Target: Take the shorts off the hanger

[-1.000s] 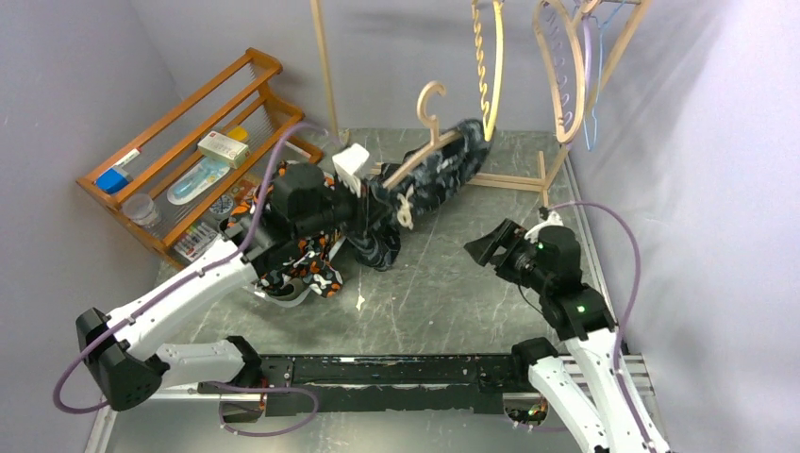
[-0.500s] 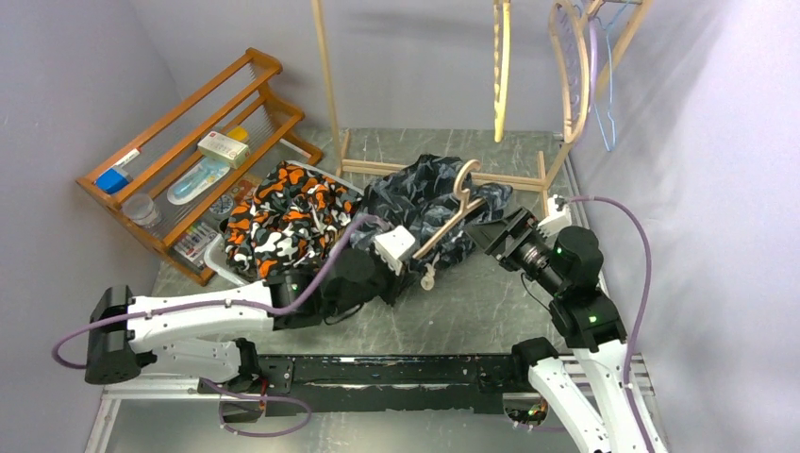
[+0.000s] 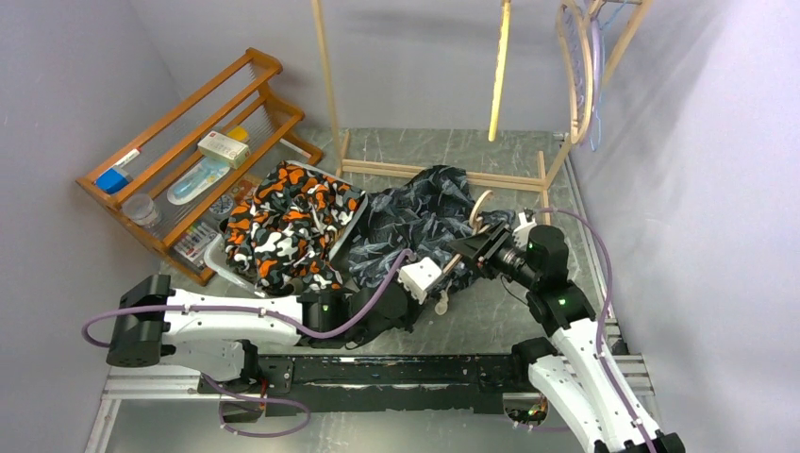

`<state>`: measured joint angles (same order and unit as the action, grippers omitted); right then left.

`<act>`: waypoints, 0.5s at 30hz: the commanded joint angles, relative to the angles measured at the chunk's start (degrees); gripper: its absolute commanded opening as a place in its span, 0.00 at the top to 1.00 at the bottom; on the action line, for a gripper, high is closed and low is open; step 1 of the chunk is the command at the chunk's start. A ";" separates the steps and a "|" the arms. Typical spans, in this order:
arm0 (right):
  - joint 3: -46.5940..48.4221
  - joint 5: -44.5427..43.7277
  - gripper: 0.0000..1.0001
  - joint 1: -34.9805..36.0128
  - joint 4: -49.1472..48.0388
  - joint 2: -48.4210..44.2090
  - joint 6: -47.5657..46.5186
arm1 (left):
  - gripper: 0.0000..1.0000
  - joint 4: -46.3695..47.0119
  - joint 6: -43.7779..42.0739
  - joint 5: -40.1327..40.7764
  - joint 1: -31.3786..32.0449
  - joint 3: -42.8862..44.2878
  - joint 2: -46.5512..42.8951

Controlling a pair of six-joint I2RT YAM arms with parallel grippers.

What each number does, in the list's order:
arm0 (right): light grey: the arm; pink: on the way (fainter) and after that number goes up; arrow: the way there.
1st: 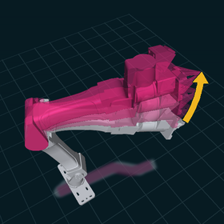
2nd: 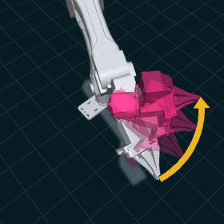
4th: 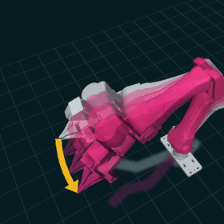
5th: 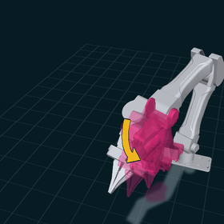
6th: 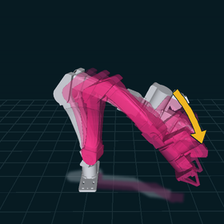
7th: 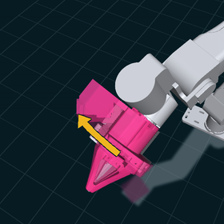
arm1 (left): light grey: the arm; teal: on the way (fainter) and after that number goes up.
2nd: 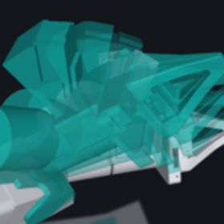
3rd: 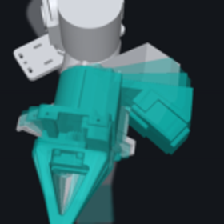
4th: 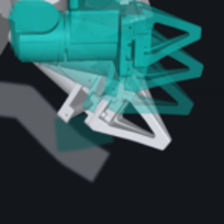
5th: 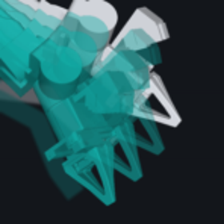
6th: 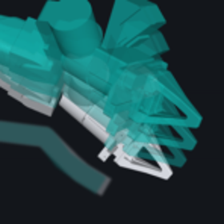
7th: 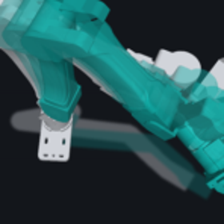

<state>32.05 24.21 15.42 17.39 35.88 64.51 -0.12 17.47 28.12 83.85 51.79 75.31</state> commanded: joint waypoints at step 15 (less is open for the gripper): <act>2.39 -13.85 1.00 -0.12 9.70 -6.52 -1.16 | 0.34 -5.98 1.48 -6.92 -0.18 8.36 -2.08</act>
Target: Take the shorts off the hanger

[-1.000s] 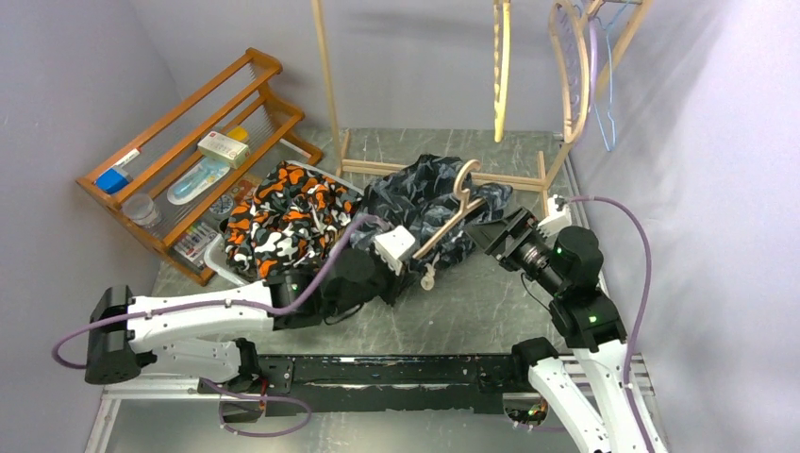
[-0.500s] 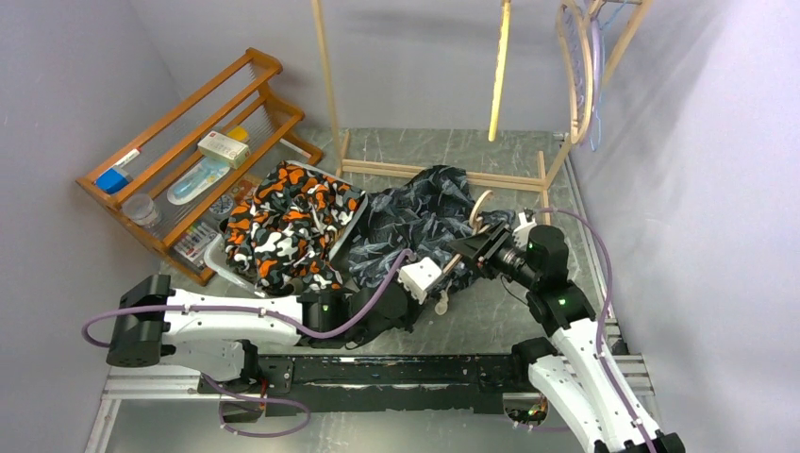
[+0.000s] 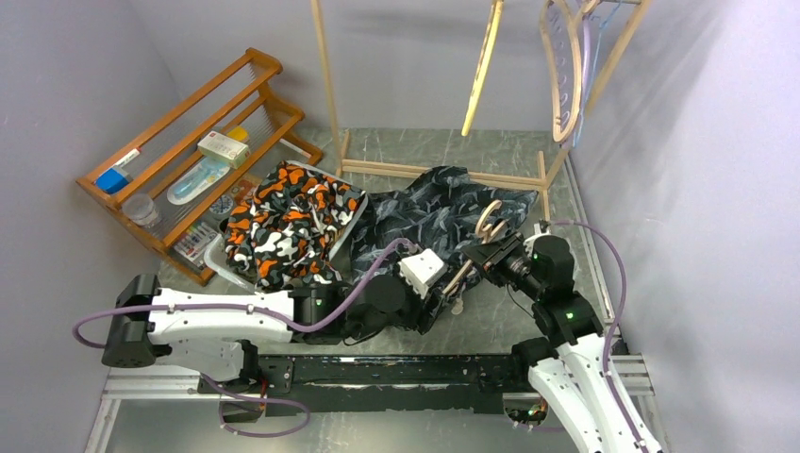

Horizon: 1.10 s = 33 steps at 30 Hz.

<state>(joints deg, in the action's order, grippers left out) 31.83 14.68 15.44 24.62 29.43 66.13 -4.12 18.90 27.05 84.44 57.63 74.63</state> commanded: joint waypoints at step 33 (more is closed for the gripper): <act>3.63 -7.70 1.00 -0.15 6.47 1.06 -4.09 | 0.81 -10.57 9.49 -18.26 -8.17 6.19 7.29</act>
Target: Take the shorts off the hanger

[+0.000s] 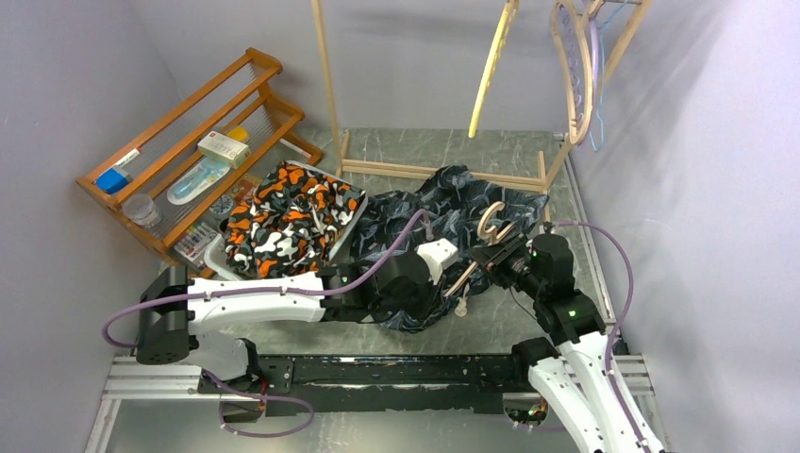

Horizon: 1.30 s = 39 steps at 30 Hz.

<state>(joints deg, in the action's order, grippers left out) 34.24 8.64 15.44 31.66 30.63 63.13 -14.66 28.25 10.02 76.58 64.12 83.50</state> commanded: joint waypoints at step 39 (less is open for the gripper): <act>0.81 3.62 0.99 -0.14 -1.88 3.68 -2.35 | 0.37 1.12 9.69 8.44 4.20 -11.53 -4.39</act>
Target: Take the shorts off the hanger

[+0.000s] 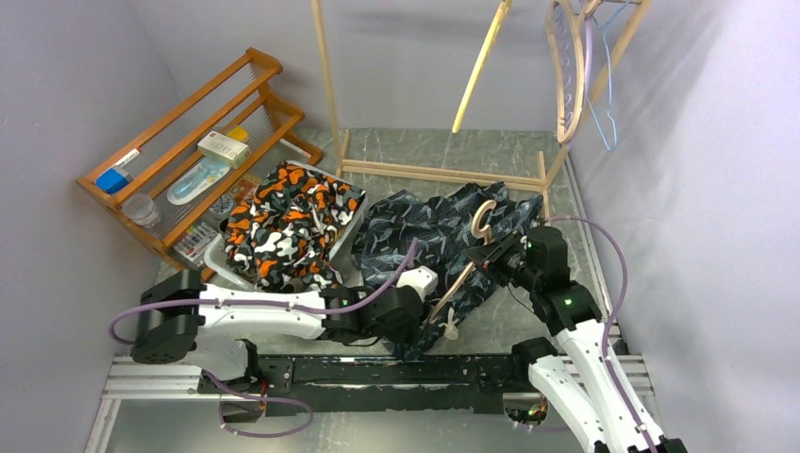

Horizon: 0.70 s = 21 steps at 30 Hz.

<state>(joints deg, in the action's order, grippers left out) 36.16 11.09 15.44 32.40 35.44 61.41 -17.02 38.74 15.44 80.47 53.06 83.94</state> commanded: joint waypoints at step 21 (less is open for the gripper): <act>-0.01 7.27 0.96 -0.09 -6.80 -0.32 0.79 | 0.26 9.29 -8.42 -1.26 -2.93 4.60 -4.86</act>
<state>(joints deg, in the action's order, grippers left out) 34.20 16.53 15.42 26.87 35.07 62.94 -11.25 31.92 13.85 78.48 55.53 79.40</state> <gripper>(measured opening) 0.198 0.791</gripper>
